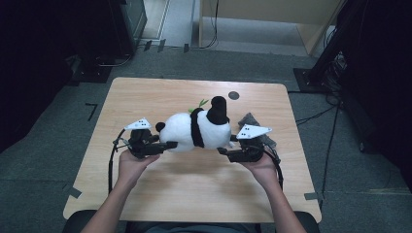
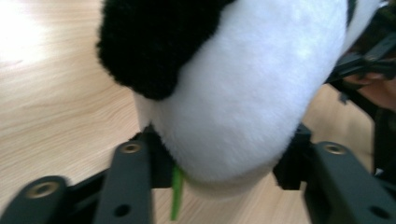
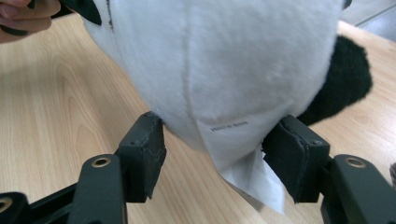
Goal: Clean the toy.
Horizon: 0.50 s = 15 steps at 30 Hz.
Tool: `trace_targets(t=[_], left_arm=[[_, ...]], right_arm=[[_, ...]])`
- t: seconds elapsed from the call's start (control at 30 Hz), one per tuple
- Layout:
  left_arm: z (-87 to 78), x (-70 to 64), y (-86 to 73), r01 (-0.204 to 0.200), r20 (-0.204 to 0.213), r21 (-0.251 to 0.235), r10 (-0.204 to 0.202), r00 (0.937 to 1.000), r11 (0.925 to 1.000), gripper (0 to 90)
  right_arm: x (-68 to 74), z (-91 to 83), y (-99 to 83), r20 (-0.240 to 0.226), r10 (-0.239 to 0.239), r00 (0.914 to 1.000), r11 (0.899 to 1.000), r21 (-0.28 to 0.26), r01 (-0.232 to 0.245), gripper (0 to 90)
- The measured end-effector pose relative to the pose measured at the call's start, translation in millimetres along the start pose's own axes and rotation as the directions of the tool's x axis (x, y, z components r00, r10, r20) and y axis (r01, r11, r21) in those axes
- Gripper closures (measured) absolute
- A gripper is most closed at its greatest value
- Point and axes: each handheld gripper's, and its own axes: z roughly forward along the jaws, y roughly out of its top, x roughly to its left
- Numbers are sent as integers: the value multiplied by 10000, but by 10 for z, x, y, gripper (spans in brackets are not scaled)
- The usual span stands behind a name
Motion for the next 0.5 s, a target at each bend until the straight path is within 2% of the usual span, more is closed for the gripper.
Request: trace_targets(t=[0.1, 0.17, 0.23, 0.33, 0.5], left_arm=[[24, 18, -1, 93, -72, -90, -94, 9999, 9999, 344], [31, 37, -2, 255, -73, -55, -255, 9996, 9997, 299], [36, 48, -3, 383, 30, -15, -383, 9993, 9993, 282], [49, 40, -8, 345, 25, 131, -345, 9994, 9993, 279], [8, 97, -15, 886, 263, -108, -883, 9957, 9960, 261]], right_arm=[[-23, -3, -6, -105, 277, 9996, 9995, 157, -276, 440], [-37, -20, -3, -142, 399, 9991, 9991, 123, -398, 448], [-38, -44, 4, -194, 433, 9989, 9991, -5, -433, 452], [-16, -70, 14, -36, 271, 9996, 9996, 4, -271, 452], [-1, -128, 33, -248, 397, 9989, 9985, -365, -406, 455]])
